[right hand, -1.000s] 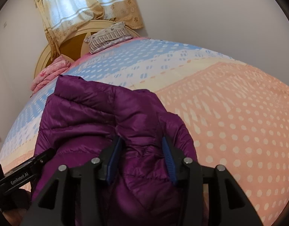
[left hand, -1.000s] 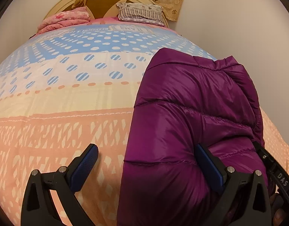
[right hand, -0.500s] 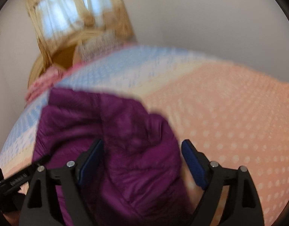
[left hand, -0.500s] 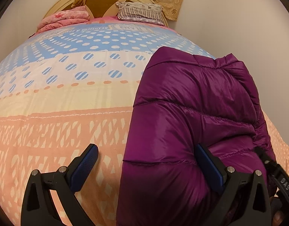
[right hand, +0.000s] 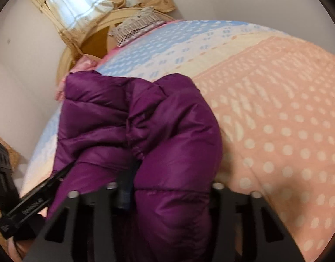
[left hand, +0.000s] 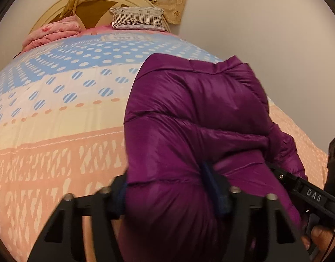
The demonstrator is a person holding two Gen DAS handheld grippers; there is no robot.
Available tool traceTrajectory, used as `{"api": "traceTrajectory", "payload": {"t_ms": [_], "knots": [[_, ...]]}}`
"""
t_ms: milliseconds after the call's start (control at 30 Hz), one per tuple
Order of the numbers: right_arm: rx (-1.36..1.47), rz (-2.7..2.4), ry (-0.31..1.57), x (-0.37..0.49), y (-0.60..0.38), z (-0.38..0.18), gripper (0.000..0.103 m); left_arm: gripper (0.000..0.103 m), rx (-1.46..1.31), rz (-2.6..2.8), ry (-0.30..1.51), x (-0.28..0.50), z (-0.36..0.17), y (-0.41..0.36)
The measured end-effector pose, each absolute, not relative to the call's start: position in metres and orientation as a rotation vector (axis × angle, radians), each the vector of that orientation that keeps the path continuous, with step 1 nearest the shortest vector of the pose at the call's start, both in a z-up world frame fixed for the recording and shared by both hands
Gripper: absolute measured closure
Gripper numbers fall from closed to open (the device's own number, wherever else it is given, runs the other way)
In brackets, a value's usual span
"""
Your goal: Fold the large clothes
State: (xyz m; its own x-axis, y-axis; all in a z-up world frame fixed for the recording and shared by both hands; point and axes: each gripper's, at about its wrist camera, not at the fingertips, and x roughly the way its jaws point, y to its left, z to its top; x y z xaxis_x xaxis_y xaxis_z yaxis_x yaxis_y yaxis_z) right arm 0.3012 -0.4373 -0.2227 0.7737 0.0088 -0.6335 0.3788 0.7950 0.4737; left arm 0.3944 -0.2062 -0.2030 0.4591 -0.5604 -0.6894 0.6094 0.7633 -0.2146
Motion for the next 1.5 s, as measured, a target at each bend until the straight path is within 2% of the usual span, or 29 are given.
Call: {"api": "traceTrajectory", "payload": {"t_ms": [67,167,367,600,867,1500], "knots": [[0.631,-0.187,0.644,0.298,-0.436,-0.218,0.073,0.066,0.074,-0.713,0.798,0.385,-0.192,-0.203],[0.632,-0.152,0.628,0.293,-0.429,-0.211,0.076,0.071,0.112,-0.685,0.738,0.362,-0.171,-0.196],[0.622,-0.046,0.569,0.285,-0.405,-0.183,0.078,0.074,0.102,-0.636,0.631,0.322,-0.128,-0.154],[0.581,0.071,0.553,0.289,-0.359,-0.154,0.078,0.074,0.075,-0.558,0.589,0.298,-0.099,-0.103],[0.509,0.171,0.585,0.297,-0.308,-0.143,0.079,0.074,0.034,-0.475,0.601,0.292,-0.103,-0.057],[0.385,0.254,0.712,0.337,-0.240,-0.170,0.079,0.074,-0.043,-0.367,0.691,0.301,-0.144,0.014]]}}
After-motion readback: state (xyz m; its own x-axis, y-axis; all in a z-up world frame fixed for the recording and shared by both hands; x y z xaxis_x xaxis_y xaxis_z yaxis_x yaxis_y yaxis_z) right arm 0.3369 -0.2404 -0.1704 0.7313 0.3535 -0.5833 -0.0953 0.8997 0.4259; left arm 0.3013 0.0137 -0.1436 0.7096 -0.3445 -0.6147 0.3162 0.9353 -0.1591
